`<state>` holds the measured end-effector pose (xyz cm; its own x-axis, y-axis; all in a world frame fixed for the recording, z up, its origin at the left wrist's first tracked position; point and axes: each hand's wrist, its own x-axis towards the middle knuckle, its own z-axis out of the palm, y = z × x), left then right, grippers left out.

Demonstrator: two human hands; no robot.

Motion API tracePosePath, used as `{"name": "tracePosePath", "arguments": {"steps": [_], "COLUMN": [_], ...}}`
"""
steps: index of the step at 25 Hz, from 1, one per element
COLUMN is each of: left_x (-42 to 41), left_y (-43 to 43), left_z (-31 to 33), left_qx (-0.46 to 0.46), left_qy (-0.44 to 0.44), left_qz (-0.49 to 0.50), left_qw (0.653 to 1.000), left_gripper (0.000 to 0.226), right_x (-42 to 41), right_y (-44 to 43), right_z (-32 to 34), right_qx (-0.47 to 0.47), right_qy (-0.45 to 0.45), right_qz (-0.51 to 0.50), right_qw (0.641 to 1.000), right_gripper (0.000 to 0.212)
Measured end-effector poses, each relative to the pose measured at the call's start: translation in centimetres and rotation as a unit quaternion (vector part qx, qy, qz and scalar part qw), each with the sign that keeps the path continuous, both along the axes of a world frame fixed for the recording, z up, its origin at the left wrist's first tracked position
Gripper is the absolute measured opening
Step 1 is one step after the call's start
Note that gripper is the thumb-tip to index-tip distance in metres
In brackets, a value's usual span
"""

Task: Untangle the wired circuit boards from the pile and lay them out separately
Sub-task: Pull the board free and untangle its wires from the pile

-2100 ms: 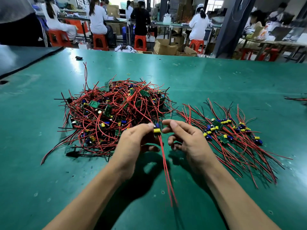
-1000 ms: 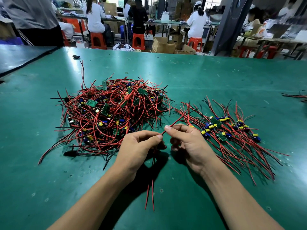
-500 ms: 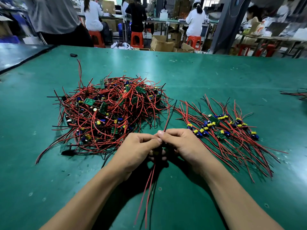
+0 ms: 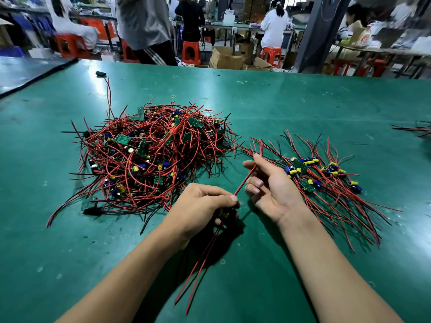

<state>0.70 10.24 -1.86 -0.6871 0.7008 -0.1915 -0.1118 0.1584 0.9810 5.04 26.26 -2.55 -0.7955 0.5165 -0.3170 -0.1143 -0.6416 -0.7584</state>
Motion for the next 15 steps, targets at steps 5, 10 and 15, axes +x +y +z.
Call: {"name": "tracePosePath", "arguments": {"steps": [5,10,15], "left_x": [0.0,-0.1,-0.3], "left_y": [-0.1,-0.2,-0.1], "left_z": [-0.1,-0.5,-1.2], "left_qx": [-0.013,0.030,0.032], "left_qy": [-0.001,-0.024,0.040], "left_qz": [-0.011,0.039,0.110], "left_qw": [1.000,0.998,0.993], "left_gripper": [0.012,0.015,0.017], "right_x": [0.3,0.4,1.6], "right_y": [0.2,-0.2,-2.5], "right_z": [0.2,-0.5,-1.6], "right_qx": [-0.121,0.083,0.268], "right_qy": [0.064,0.022,-0.063], "right_qz": [0.011,0.011,0.194], "right_qw": [0.991,0.996,0.942], "right_gripper": [0.041,0.036,0.034]}}
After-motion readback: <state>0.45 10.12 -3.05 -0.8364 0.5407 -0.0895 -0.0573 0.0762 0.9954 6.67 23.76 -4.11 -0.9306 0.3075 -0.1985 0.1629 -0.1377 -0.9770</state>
